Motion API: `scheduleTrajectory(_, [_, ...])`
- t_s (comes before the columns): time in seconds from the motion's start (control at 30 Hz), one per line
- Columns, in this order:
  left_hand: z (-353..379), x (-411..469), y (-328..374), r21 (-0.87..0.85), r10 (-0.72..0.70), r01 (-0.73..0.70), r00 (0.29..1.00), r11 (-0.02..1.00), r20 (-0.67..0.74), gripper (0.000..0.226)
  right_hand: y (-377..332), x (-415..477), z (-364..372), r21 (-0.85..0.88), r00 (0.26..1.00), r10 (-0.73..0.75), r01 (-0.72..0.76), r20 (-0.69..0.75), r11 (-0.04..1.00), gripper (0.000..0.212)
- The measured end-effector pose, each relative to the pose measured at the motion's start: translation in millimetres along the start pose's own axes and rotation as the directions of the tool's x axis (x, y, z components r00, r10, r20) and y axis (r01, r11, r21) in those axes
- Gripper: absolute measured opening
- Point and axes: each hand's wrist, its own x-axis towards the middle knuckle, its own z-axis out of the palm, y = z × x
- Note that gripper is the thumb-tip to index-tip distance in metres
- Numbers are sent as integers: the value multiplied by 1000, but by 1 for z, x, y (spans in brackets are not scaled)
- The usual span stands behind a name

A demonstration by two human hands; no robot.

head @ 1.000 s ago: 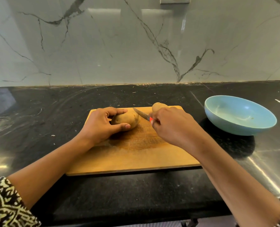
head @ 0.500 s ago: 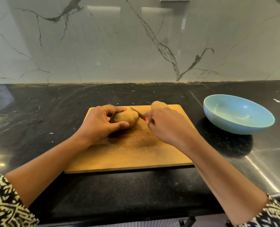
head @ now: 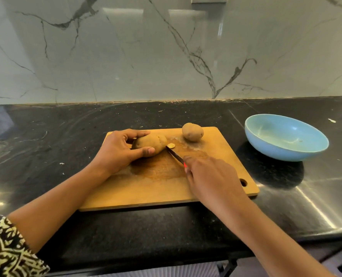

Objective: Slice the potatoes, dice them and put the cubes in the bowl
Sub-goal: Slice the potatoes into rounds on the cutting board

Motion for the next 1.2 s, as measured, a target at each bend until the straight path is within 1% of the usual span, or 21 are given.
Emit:
scheduleTrajectory(0.13, [-4,0,-2,-59,-25,28,998,998,49,58,8,-3,-4,3,998,45,-44,-44,999,34])
scheduleTrajectory(0.23, [-8,1,-1,-83,-18,27,995,996,99,54,10,1,-10,-2,994,99,-99,-55,995,35])
scheduleTrajectory(0.3, [-8,0,-1,-86,-7,18,993,996,120,52,10,3,-14,21,989,121,-120,-88,993,36])
scheduleTrajectory(0.43, [-9,1,-4,-82,-3,13,992,997,126,52,4,7,-18,79,987,74,-63,-145,995,37])
scheduleTrajectory(0.63, [-8,4,-6,-70,5,3,994,998,113,51,0,17,-10,170,989,71,-49,-128,984,38])
scheduleTrajectory(0.87, [-8,5,-7,-68,11,-6,996,998,83,52,1,21,-9,184,987,55,-26,-151,982,37])
scheduleTrajectory(0.97, [-7,5,-8,-43,6,-3,997,999,72,54,-1,21,-10,206,991,46,-20,-123,978,37])
scheduleTrajectory(1.1, [-8,5,-7,-5,27,-27,997,1000,75,58,0,29,-12,191,995,27,-8,-98,982,34])
scheduleTrajectory(1.2, [-8,4,-5,18,45,-46,997,999,67,59,-1,46,-14,202,999,21,-14,-33,979,33])
